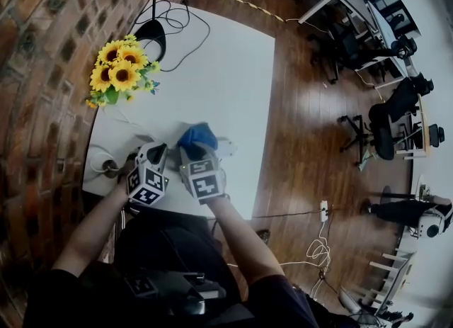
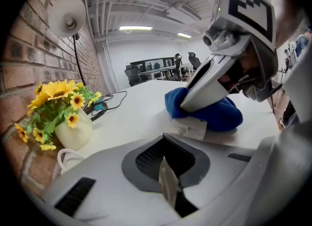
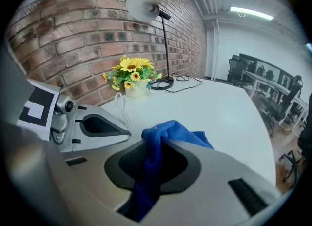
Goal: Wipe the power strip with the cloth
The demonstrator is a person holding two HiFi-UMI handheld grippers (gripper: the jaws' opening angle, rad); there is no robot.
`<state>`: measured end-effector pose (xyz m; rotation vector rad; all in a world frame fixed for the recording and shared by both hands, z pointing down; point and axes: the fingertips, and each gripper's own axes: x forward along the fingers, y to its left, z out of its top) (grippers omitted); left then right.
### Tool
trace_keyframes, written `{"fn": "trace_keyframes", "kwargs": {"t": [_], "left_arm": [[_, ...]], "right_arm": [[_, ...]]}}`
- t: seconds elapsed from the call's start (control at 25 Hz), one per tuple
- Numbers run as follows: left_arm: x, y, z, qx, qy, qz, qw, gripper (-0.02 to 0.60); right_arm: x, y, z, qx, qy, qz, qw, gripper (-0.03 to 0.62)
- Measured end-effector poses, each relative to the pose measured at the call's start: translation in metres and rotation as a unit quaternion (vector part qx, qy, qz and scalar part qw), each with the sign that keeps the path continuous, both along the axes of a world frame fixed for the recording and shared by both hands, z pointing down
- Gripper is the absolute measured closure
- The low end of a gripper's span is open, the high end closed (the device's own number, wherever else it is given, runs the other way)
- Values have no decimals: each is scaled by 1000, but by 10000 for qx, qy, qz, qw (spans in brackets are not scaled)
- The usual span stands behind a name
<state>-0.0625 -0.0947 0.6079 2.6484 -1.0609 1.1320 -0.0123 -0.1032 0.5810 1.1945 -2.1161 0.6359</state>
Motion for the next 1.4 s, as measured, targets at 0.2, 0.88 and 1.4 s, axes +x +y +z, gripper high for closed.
{"fn": "trace_keyframes", "kwargs": {"t": [0.2, 0.88, 1.4], "left_arm": [[1, 1, 1, -13, -7, -21, 10000, 561], [2, 3, -1, 69, -203, -17, 9998, 561], [2, 1, 1, 69, -421, 93, 9990, 563]], "right_arm": [[-18, 4, 0, -14, -43, -214, 9998, 534], [-30, 14, -3, -220, -279, -372, 9987, 533], [-33, 22, -2, -273, -461, -784, 9955, 536]]}}
